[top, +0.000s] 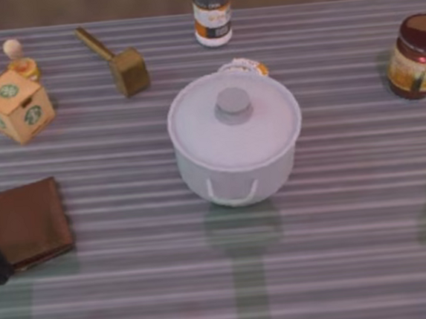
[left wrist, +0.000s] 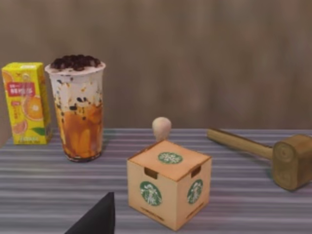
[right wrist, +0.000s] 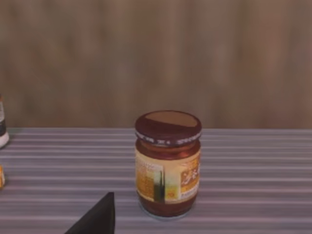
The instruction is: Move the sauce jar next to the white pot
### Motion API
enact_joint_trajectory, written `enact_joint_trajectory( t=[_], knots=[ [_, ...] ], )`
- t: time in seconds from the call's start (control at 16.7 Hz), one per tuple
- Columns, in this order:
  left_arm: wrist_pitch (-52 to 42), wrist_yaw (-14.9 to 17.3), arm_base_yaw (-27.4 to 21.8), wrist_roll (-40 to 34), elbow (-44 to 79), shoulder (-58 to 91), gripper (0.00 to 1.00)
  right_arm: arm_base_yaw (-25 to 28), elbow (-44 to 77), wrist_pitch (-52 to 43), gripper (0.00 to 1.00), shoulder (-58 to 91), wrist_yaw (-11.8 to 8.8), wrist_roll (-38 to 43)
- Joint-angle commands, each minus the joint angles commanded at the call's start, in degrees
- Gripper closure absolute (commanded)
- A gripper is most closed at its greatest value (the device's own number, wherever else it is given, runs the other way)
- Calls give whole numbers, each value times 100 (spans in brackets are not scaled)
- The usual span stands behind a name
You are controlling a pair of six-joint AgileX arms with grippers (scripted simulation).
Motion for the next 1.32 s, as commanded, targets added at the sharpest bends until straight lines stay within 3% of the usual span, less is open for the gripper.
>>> enact_joint_trajectory(
  t=[0.3, 0.66, 0.9, 1.32],
  knots=[
    [0, 0, 0, 0, 0, 0, 0, -36, 323, -102, 0, 184, 16, 7],
    [0, 0, 0, 0, 0, 0, 0, -203, 2386, -1054, 0, 1710, 96, -33],
    [0, 0, 0, 0, 0, 0, 0, -296, 4296, -2375, 0, 3749, 141, -171],
    [0, 0, 0, 0, 0, 0, 0, -336, 7889, -5450, 0, 8613, 137, -656]
  ],
)
